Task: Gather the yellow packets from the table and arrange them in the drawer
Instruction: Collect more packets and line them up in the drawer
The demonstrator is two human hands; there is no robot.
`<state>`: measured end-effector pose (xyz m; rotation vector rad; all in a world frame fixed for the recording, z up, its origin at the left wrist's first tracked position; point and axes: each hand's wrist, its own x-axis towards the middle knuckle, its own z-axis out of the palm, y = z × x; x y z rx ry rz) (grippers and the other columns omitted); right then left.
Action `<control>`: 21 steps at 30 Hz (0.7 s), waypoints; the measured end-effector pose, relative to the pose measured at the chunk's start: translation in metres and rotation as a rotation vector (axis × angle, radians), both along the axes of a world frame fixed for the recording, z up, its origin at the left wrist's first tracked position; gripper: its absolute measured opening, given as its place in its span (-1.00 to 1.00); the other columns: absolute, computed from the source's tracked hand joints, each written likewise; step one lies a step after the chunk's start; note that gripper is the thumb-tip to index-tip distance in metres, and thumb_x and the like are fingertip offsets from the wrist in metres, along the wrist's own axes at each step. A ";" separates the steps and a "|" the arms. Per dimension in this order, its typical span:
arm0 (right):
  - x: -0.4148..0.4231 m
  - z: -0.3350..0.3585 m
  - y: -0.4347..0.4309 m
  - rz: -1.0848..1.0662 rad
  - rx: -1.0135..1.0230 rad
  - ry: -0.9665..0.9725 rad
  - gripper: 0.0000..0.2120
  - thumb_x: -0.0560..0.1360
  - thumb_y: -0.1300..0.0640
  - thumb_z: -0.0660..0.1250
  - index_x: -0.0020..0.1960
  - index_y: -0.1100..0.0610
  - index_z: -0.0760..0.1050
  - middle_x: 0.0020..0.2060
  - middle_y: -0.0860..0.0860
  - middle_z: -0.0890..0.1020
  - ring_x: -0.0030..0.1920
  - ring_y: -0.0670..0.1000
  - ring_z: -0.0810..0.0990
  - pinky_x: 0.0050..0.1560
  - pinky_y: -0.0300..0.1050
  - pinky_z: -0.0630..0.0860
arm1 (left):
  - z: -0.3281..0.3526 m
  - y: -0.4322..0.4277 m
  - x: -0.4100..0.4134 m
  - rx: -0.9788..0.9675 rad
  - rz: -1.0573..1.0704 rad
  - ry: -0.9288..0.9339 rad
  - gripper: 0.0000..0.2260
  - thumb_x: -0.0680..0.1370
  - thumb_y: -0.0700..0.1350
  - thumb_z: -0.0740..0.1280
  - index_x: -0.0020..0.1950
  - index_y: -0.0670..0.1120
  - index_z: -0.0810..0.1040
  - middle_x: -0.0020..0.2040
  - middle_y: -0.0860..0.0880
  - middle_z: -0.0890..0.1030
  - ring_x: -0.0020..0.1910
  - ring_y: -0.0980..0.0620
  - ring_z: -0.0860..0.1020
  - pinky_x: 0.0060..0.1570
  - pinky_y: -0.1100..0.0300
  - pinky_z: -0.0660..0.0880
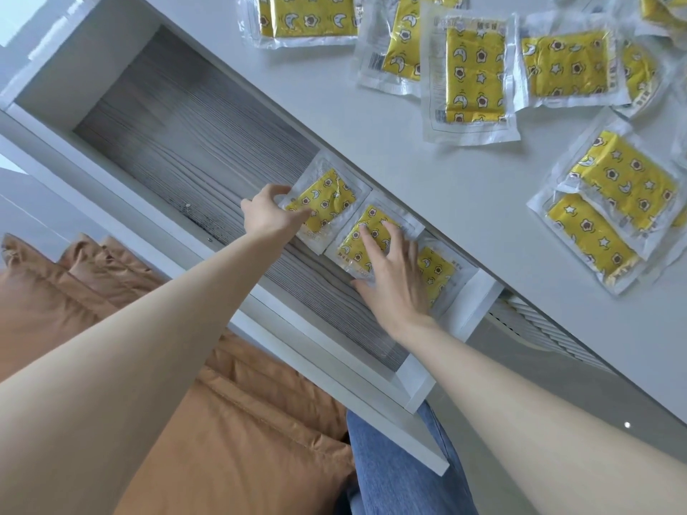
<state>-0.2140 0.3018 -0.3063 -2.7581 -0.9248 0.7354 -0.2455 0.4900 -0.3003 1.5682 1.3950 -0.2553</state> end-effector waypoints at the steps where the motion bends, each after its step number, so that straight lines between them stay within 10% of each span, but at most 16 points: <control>1: 0.001 0.001 0.000 0.002 -0.004 0.015 -0.22 0.46 0.01 0.43 0.55 -0.03 0.10 0.50 0.09 0.13 0.38 0.15 0.23 0.21 -0.02 0.50 | 0.003 0.000 -0.001 0.008 -0.007 -0.006 -0.53 0.44 -0.04 0.46 0.32 0.05 0.44 0.38 -0.13 0.33 0.11 -0.12 0.56 0.12 0.01 0.56; 9: -0.003 0.073 -0.002 -0.004 0.085 0.152 -0.53 0.57 0.07 0.27 0.46 0.01 0.30 0.38 -0.03 0.38 0.35 0.02 0.32 0.24 -0.08 0.41 | 0.077 -0.012 -0.022 0.021 -0.112 -0.063 -0.54 0.57 -0.05 0.29 0.46 0.00 0.31 0.42 -0.04 0.40 0.34 -0.02 0.42 0.33 0.08 0.37; 21: -0.034 0.315 -0.050 0.063 0.255 0.062 -0.70 0.59 0.12 0.19 0.29 -0.02 0.48 0.12 -0.05 0.62 0.12 0.04 0.54 -0.03 -0.11 0.47 | 0.313 -0.088 -0.096 -0.050 -0.021 -0.340 -0.65 0.58 -0.06 0.24 0.38 -0.01 0.42 0.21 -0.07 0.57 0.11 0.00 0.56 0.19 0.06 0.51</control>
